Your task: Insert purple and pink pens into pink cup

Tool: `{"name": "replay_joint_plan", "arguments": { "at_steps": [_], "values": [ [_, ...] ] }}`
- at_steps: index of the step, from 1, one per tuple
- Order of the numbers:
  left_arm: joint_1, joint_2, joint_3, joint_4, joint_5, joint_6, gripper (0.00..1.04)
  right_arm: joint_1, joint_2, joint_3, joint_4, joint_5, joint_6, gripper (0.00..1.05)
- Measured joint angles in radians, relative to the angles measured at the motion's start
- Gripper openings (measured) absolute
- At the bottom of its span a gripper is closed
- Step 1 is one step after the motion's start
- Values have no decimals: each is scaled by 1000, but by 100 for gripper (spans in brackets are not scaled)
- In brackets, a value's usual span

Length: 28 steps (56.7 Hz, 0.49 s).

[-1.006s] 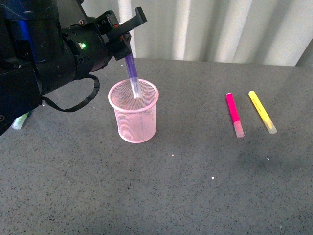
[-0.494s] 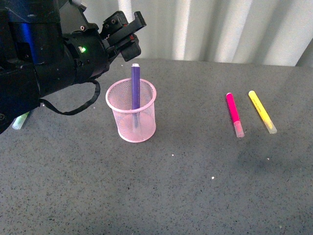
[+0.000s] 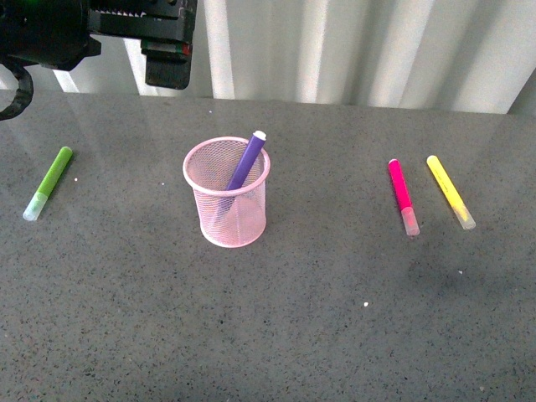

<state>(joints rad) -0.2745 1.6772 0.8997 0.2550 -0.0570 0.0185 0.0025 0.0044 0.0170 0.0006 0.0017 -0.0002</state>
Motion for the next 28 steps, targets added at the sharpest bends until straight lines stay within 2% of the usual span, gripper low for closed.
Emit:
{"name": "replay_joint_plan", "arguments": {
  "at_steps": [3,6,10,15,24,28],
  "values": [
    [-2,15,-31,93,-60,-1,94,0,0,0,0,0,0,98],
    [-1,23,-115,337,-156,-4,85,0,0,0,0,0,0,98],
    [12,13,-230,582,-172,-8,74,0,0,0,0,1,0,98],
    [42,-42,-348,774,-163,-13,60,0,0,0,0,1,0,98],
    [91,-172,-476,835,-129,-19,35,0,0,0,0,0,0,98],
    [113,-230,-551,835,-102,-19,19,0,0,0,0,0,0,98]
  ]
}}
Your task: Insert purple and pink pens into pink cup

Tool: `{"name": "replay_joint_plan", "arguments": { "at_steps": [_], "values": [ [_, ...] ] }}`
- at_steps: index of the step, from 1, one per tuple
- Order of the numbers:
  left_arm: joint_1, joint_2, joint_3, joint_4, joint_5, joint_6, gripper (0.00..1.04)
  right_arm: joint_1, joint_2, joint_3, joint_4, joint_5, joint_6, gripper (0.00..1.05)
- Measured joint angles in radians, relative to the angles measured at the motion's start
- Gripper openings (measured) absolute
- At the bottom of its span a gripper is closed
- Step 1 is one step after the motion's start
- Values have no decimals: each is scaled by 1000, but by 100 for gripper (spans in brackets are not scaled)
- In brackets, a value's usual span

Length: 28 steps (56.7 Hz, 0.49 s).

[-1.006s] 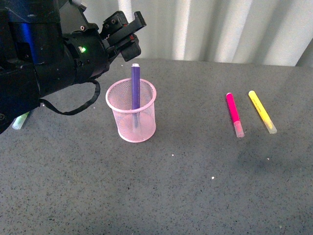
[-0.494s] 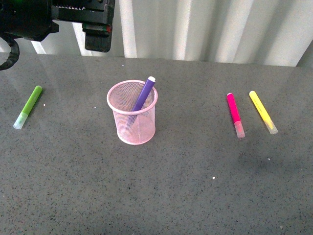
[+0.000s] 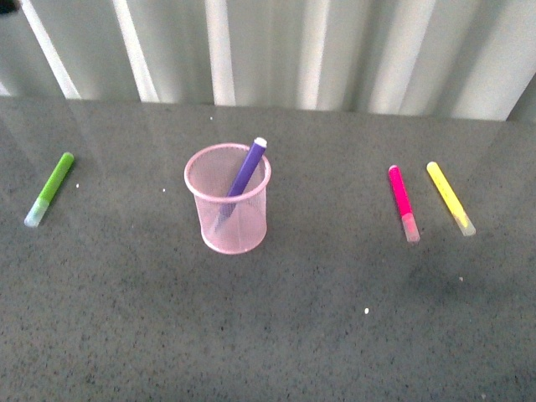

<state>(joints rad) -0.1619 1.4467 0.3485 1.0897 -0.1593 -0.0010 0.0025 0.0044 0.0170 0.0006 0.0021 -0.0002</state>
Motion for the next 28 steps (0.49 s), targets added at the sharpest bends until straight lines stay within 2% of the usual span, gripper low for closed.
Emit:
{"name": "replay_joint_plan", "arguments": {
  "at_steps": [3,4,9,23,28],
  "values": [
    [15,-34,-62,32,24,0,5,0,0,0,0,0,0,98],
    [17,-37,-70,37,24,-1,3,0,0,0,0,0,0,98],
    [42,-95,-143,42,42,-2,4,0,0,0,0,0,0,98],
    [85,-317,-249,-74,87,-1,4,0,0,0,0,0,0,98],
    [135,-381,-271,-118,150,-1,4,0,0,0,0,0,0,98]
  ]
}}
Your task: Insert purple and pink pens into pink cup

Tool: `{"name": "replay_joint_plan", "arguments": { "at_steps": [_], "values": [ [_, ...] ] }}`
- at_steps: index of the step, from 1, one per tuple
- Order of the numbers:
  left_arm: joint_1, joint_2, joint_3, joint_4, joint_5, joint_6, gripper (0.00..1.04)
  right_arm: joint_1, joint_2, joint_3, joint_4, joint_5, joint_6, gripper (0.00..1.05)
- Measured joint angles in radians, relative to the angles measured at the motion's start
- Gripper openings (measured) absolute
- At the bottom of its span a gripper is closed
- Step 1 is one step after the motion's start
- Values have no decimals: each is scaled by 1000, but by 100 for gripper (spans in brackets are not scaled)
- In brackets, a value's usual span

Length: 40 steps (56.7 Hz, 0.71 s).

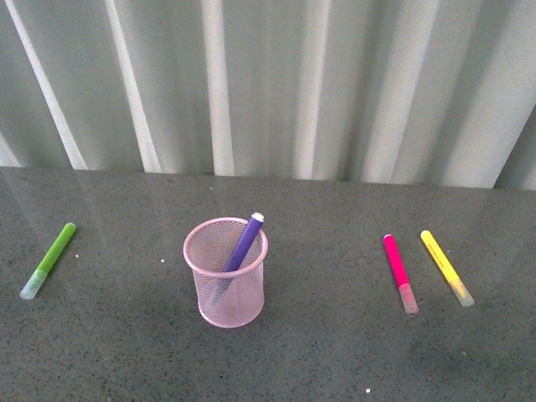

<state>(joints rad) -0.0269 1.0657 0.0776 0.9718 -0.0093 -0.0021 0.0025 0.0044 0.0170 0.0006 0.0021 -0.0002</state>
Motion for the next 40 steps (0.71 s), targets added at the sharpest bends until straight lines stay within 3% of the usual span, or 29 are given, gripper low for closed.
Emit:
{"name": "replay_joint_plan", "arguments": {
  "at_steps": [40],
  "values": [
    [25,-532,-56,-445,9,0,4,0,0,0,0,0,0,98]
  ]
}}
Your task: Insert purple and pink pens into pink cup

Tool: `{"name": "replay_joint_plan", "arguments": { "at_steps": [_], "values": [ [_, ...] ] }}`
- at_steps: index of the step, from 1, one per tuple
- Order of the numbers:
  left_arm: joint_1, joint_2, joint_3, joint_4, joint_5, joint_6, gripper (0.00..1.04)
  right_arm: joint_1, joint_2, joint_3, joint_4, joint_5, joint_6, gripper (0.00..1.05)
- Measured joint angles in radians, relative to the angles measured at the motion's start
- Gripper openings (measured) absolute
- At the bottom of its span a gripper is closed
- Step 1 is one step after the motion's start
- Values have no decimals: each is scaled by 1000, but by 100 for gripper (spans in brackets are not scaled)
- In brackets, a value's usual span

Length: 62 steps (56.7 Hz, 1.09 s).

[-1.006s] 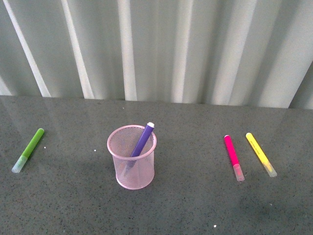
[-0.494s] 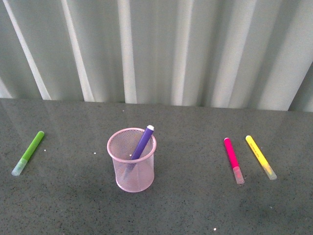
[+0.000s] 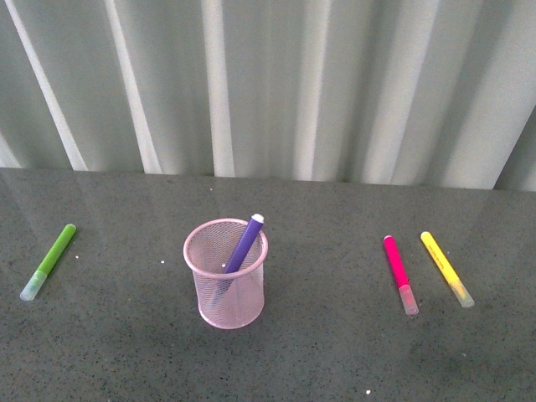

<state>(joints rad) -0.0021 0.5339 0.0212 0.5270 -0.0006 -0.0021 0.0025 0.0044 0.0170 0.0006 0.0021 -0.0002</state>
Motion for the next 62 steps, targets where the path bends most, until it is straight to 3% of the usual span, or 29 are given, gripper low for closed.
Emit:
{"name": "replay_joint_plan", "arguments": {
  "at_steps": [54,62],
  "values": [
    [0,-359,0,-349,0,0,4,0,0,0,0,0,0,98],
    [0,-510,0,-520,0,0,4,0,0,0,0,0,0,98]
  ]
}}
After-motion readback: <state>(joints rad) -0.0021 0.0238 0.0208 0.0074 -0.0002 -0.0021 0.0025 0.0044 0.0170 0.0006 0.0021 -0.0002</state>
